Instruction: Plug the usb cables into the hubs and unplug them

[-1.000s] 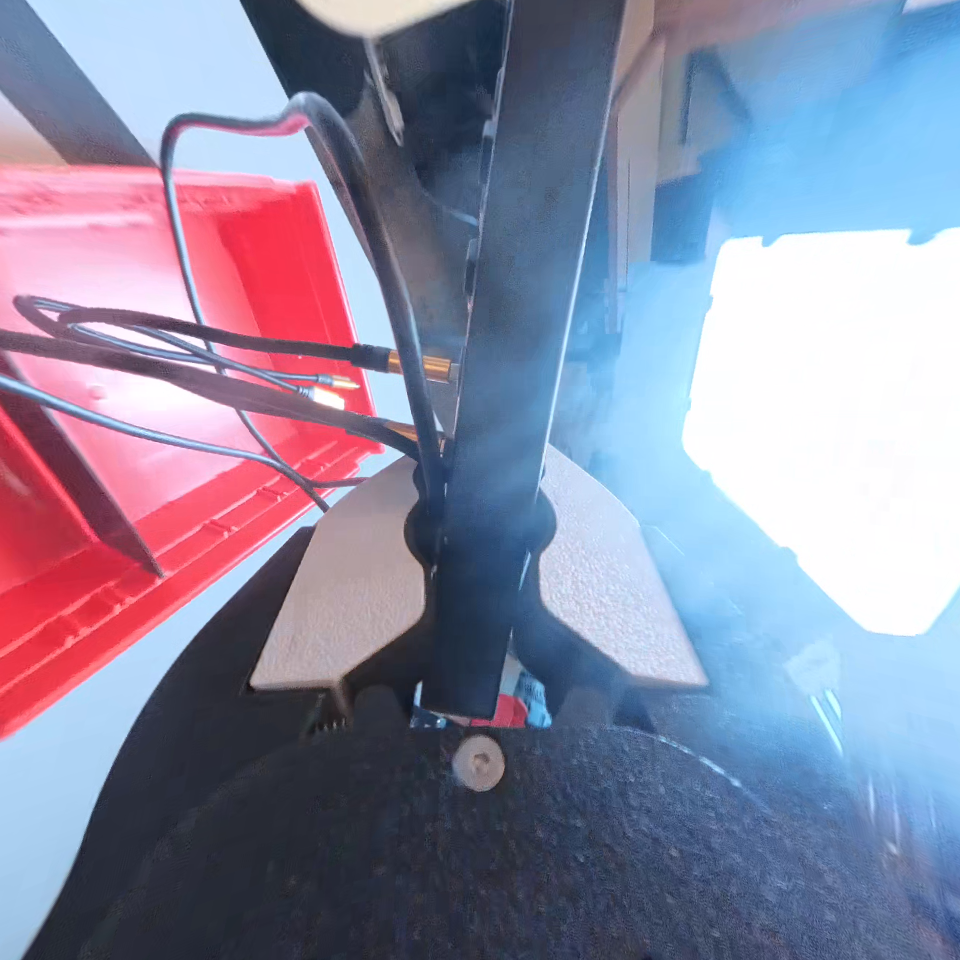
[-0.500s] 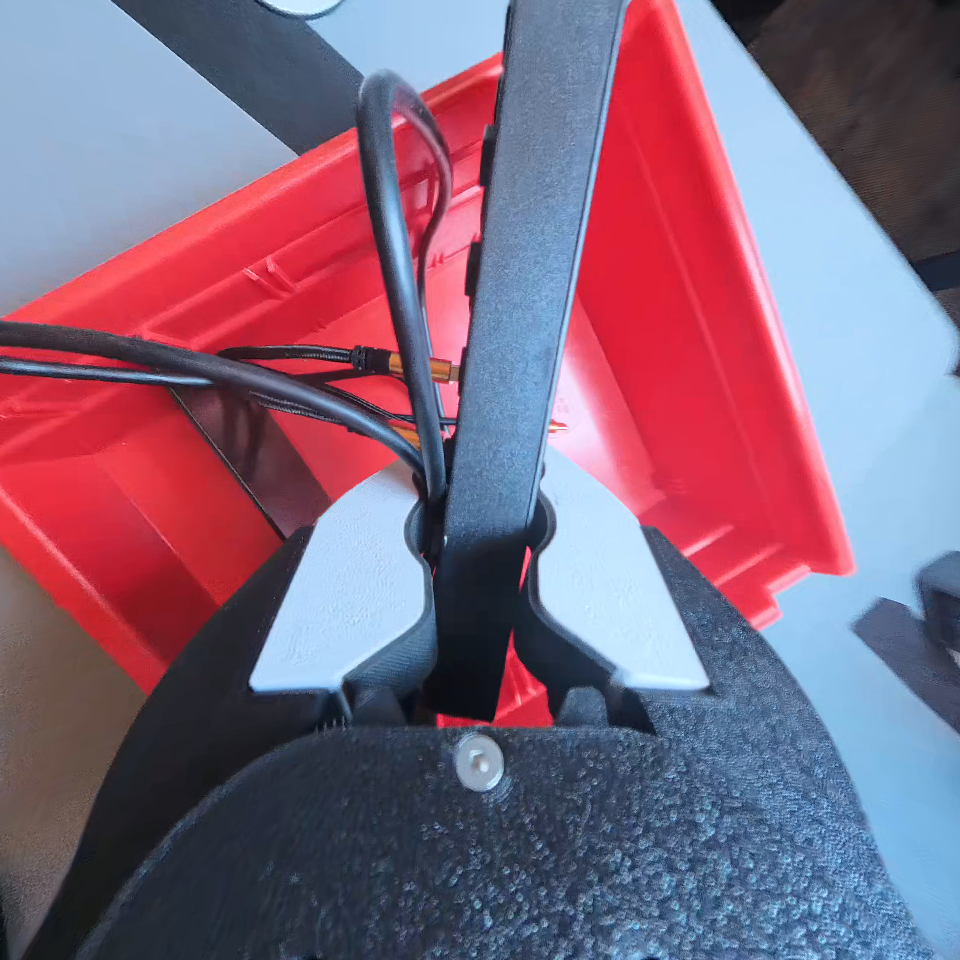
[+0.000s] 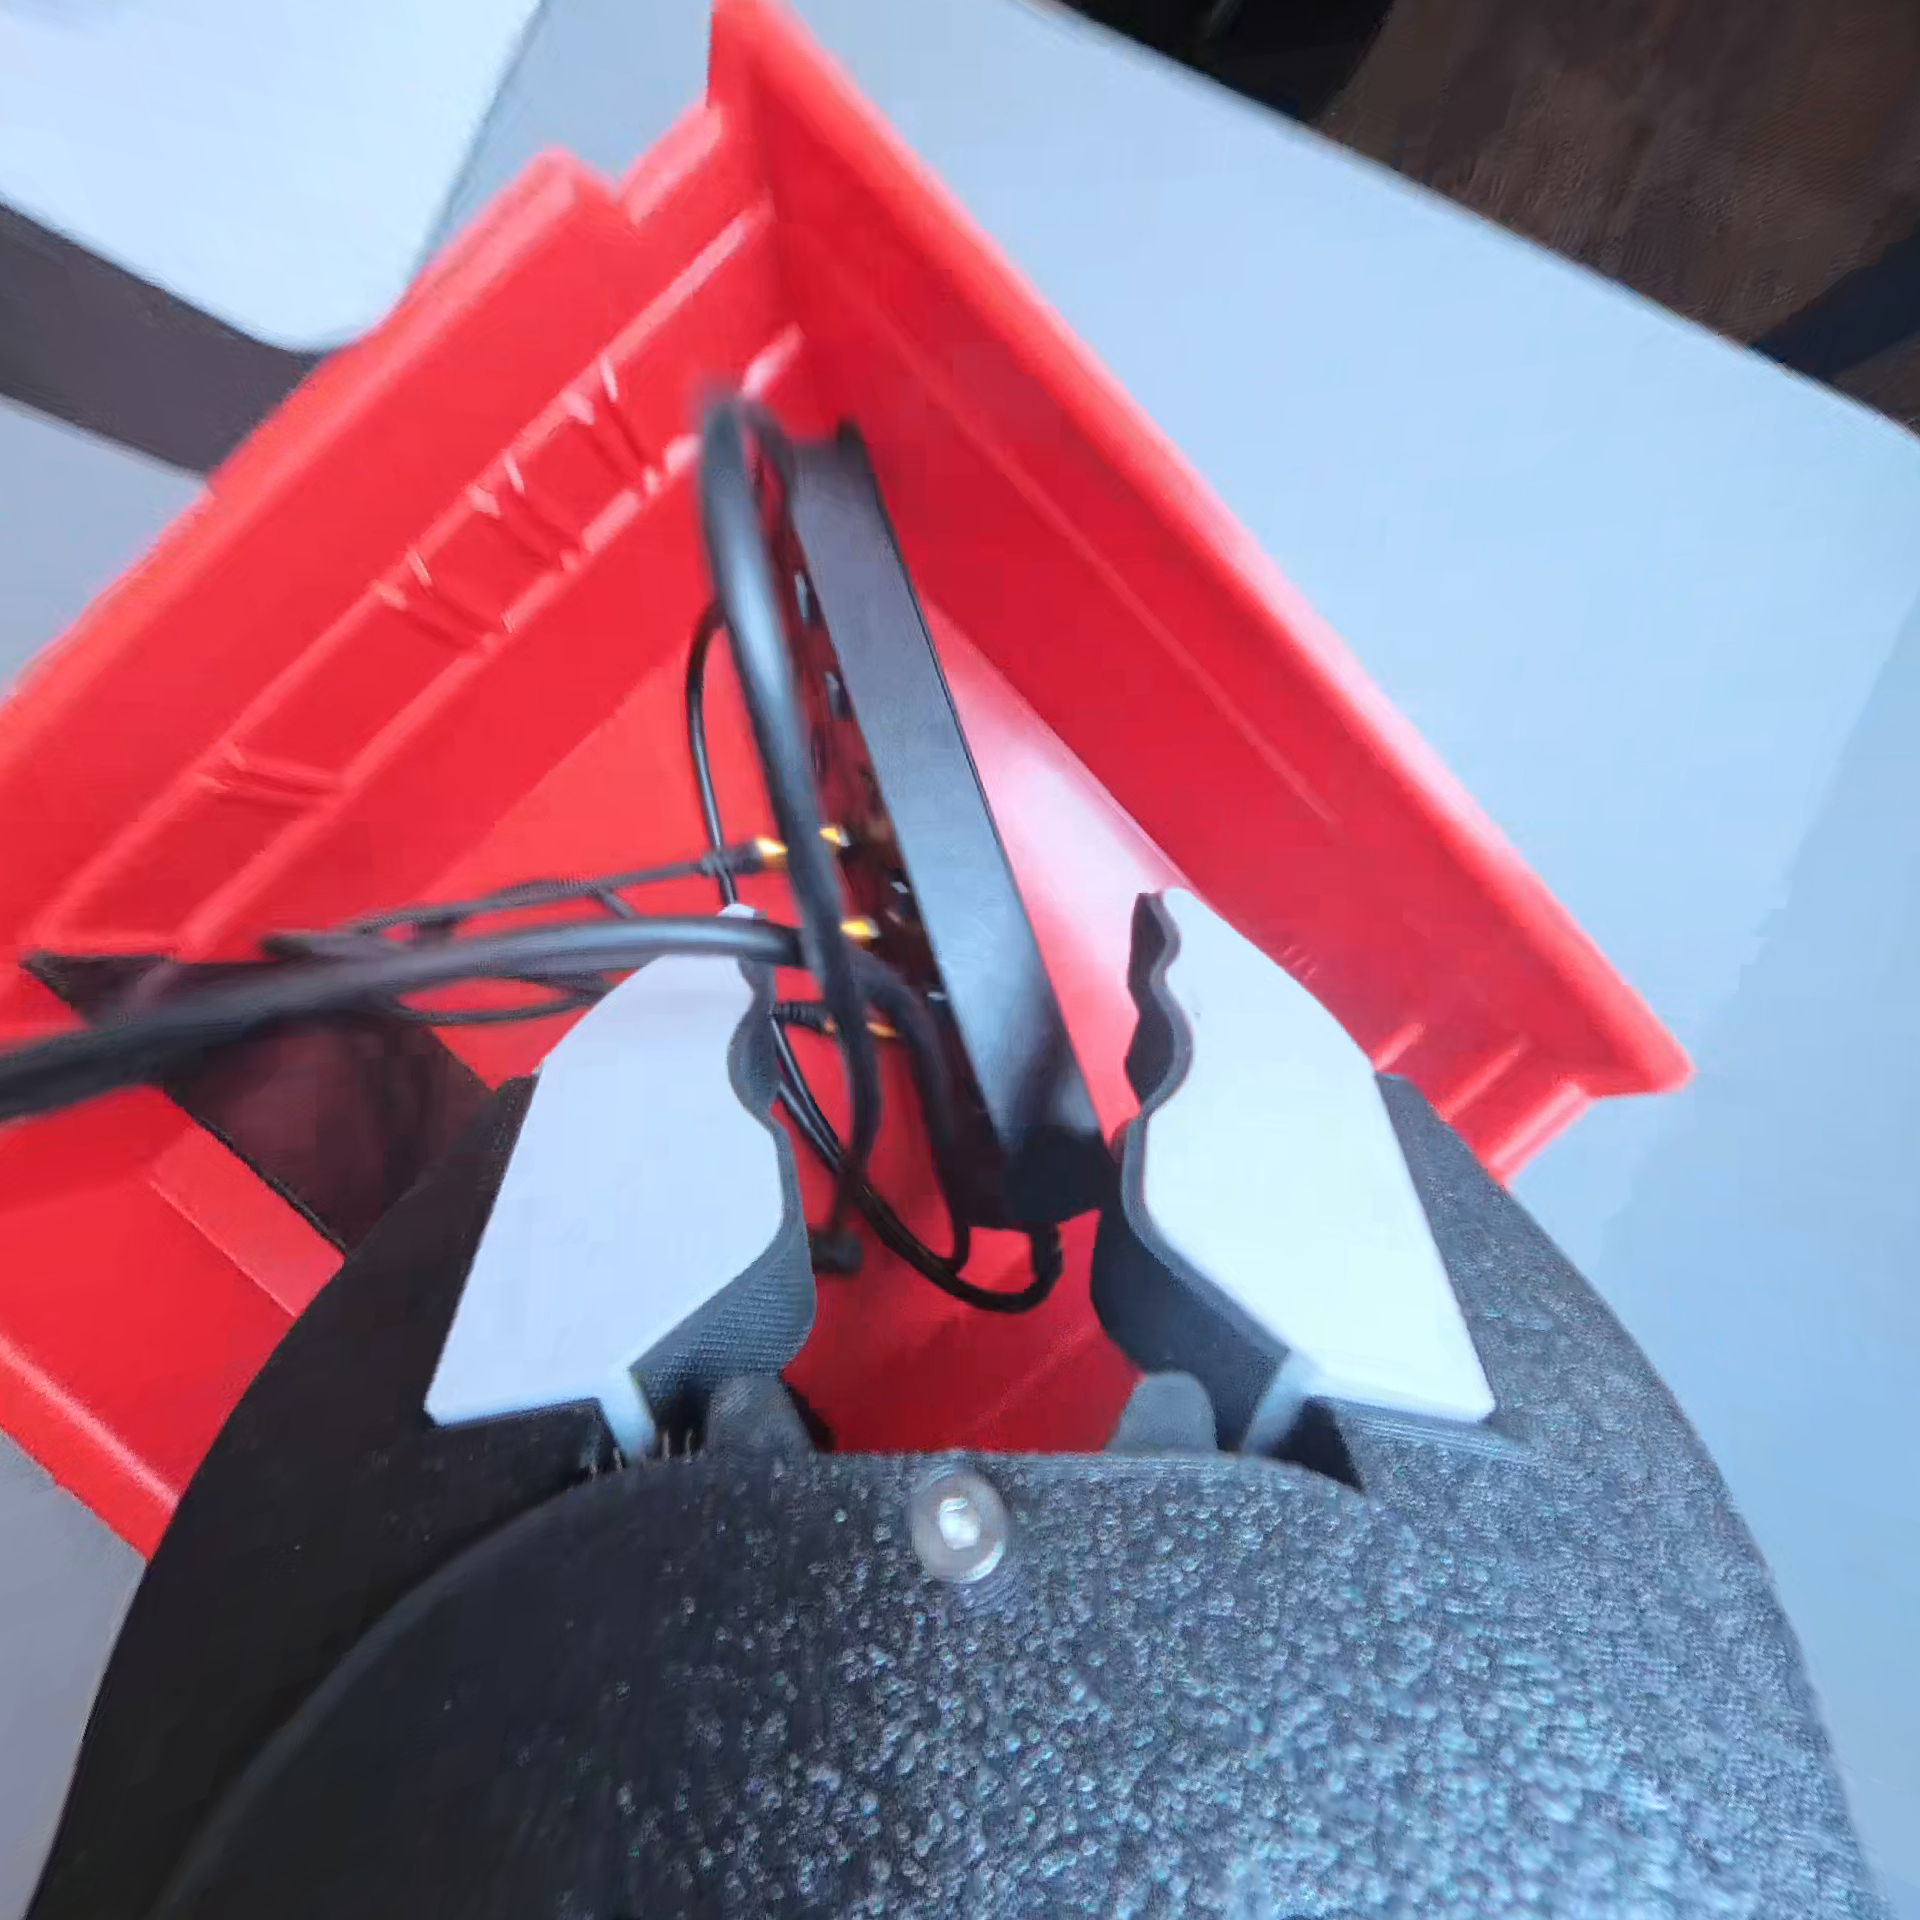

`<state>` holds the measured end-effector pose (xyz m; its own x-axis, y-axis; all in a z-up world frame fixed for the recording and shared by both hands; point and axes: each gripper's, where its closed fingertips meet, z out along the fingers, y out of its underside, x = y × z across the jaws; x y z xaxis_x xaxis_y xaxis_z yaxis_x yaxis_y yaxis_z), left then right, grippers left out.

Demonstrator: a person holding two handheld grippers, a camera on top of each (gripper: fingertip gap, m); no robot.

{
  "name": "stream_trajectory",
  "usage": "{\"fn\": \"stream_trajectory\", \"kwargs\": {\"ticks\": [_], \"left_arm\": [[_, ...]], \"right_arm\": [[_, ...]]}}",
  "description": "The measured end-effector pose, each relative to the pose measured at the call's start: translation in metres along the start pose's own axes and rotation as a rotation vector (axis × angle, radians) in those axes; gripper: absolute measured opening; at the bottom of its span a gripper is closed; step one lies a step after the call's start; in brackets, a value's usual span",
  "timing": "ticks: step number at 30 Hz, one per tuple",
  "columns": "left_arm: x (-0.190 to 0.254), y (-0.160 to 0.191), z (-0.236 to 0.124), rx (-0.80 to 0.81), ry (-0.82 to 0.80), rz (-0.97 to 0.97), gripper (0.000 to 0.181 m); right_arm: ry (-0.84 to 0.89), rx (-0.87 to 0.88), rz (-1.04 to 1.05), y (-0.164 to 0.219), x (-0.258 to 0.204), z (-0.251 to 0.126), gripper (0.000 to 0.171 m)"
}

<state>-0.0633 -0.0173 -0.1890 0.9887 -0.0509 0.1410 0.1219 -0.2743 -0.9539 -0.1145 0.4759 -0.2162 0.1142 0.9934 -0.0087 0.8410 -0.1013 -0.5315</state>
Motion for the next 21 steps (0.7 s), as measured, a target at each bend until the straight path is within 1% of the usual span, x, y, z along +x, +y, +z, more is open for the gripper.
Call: {"fn": "stream_trajectory", "kwargs": {"ticks": [2,4,5,8,11,13,15,18,21], "left_arm": [[0.001,0.0,0.0,-0.001,0.004,0.0,0.04],[0.001,0.0,0.001,-0.003,0.001,0.003,0.04],[0.001,0.0,0.001,-0.002,-0.002,0.005,0.04],[-0.003,-0.003,-0.001,0.008,-0.026,-0.004,0.042],[-0.012,-0.008,-0.007,0.03,-0.059,-0.041,0.044],[-0.019,-0.011,-0.011,0.046,-0.085,-0.064,0.045],[-0.029,-0.013,-0.016,0.056,-0.125,-0.076,0.045],[-0.046,-0.017,-0.028,0.069,-0.202,-0.077,0.047],[-0.074,-0.03,-0.051,0.086,-0.321,-0.057,0.047]], "right_arm": [[-0.028,0.092,0.063,-0.01,0.004,-0.016,0.069],[0.001,0.156,0.052,-0.014,0.008,-0.032,0.073],[0.014,0.203,0.037,-0.018,0.006,-0.042,0.072],[0.017,0.379,0.019,-0.028,-0.019,-0.078,0.068],[-0.026,0.604,0.028,-0.026,-0.067,-0.117,0.065],[-0.086,0.723,0.044,-0.012,-0.108,-0.135,0.066],[-0.151,0.804,0.066,0.011,-0.152,-0.145,0.065],[-0.228,0.833,0.087,0.055,-0.213,-0.146,0.066],[-0.277,0.827,0.103,0.096,-0.258,-0.137,0.066]]}}
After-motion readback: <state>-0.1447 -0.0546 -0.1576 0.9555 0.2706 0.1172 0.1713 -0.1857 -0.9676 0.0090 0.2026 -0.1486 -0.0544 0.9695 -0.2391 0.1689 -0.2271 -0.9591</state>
